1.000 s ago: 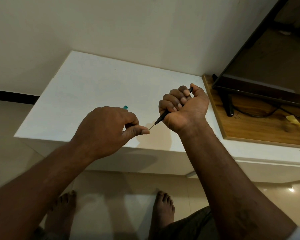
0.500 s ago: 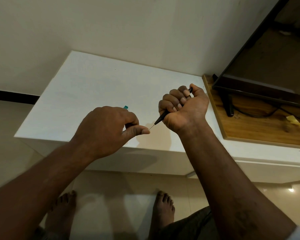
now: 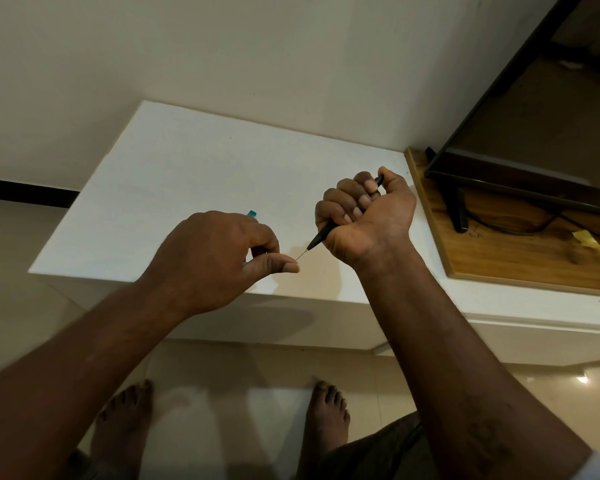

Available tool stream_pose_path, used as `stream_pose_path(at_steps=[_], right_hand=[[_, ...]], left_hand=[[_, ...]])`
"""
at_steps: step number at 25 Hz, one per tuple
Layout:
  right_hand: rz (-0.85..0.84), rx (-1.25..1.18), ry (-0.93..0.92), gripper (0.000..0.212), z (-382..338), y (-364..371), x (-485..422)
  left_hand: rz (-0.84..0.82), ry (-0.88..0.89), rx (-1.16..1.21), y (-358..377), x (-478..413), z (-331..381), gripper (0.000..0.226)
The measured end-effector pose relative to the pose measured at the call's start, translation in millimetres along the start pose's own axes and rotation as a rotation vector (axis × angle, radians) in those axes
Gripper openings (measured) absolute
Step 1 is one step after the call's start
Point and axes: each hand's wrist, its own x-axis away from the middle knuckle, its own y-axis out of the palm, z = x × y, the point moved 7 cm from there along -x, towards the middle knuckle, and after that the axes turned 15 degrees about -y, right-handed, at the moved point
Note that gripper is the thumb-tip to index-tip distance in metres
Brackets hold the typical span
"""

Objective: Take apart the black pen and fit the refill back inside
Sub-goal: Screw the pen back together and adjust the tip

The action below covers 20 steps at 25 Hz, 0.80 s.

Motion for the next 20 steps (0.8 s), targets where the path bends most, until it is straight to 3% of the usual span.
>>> stream_pose_path(at_steps=[20], right_hand=[[-0.005, 0.002, 0.014, 0.044, 3.7, 1.1, 4.4]], left_hand=[[0.026, 0.016, 0.006, -2.2, 2.2, 3.3, 0.060]])
